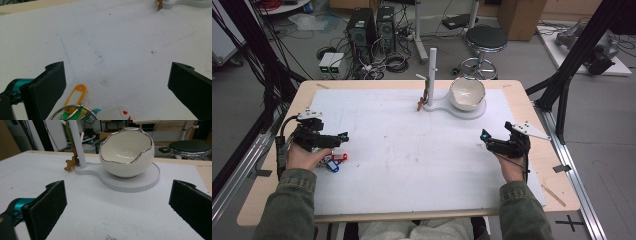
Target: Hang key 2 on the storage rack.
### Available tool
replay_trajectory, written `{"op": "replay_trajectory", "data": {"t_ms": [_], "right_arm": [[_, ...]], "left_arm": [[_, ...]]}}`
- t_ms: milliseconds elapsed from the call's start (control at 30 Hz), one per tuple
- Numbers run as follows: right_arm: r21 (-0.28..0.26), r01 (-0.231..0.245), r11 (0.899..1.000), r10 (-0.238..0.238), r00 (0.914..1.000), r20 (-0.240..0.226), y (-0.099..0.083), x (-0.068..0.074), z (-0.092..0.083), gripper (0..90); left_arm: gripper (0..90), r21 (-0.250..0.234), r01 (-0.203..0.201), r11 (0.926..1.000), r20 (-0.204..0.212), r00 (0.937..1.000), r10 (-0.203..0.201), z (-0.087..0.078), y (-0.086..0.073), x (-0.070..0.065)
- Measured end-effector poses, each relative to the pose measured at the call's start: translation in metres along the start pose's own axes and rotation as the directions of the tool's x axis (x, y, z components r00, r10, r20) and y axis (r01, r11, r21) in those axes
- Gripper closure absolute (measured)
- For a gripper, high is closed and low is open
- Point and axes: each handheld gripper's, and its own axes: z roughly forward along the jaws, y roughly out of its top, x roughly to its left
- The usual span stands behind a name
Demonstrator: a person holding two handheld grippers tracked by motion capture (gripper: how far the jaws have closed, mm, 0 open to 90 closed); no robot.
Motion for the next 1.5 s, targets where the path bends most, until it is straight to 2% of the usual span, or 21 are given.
{"op": "replay_trajectory", "data": {"t_ms": [367, 700, 800, 900, 933, 1000, 1100, 1267, 1500], "right_arm": [[0.002, -0.002, 1.000, 0.002, 1.0000, 0.003, 0.000, 0.000, 0.000, 0.5], [0.000, 0.001, 1.000, -0.001, 1.0000, 0.002, 0.000, 0.000, 0.000, 0.5], [0.003, 0.003, 1.000, -0.003, 1.0000, 0.002, 0.000, 0.000, 0.000, 0.5], [0.002, 0.002, 1.000, -0.002, 1.0000, 0.002, 0.000, 0.000, 0.000, 0.5], [0.002, 0.003, 1.000, -0.003, 1.0000, 0.001, 0.000, 0.000, 0.000, 0.5], [0.001, 0.003, 1.000, -0.003, 1.0000, 0.002, 0.000, 0.000, 0.000, 0.5], [0.001, -0.001, 1.000, 0.001, 1.0000, 0.002, 0.000, 0.000, 0.000, 0.5], [-0.001, 0.001, 1.000, -0.001, 1.0000, 0.002, 0.000, 0.000, -0.001, 0.5], [-0.002, 0.005, 1.000, -0.005, 1.0000, -0.002, 0.000, 0.000, 0.000, 0.5]], "left_arm": [[2.1, 0.024, 0.040, 0.9989, -0.019, 0.9991, -0.039, -0.001, -0.022, 0.009], [2.1, 0.076, 0.043, 0.9962, -0.019, 0.9989, -0.042, 0.002, -0.041, 0.010], [2.1, 0.077, 0.052, 0.9957, -0.012, 0.9986, -0.051, 0.002, -0.045, 0.011], [2.2, 0.085, 0.053, 0.9950, -0.025, 0.9984, -0.051, 0.001, -0.048, 0.012], [2.9, 0.085, 0.050, 0.9951, -0.025, 0.9985, -0.048, 0.001, -0.049, 0.012], [10.4, 0.081, 0.048, 0.9956, -0.009, 0.9988, -0.048, -0.001, -0.051, 0.012], [11.6, 0.089, 0.057, 0.9944, -0.006, 0.9984, -0.057, -0.002, -0.054, 0.013], [13.6, 0.117, 0.060, 0.9914, -0.017, 0.9981, -0.058, -0.001, -0.060, 0.015], [24.9, 0.156, 0.046, 0.9866, -0.043, 0.9983, -0.039, 0.001, -0.064, 0.014]]}}
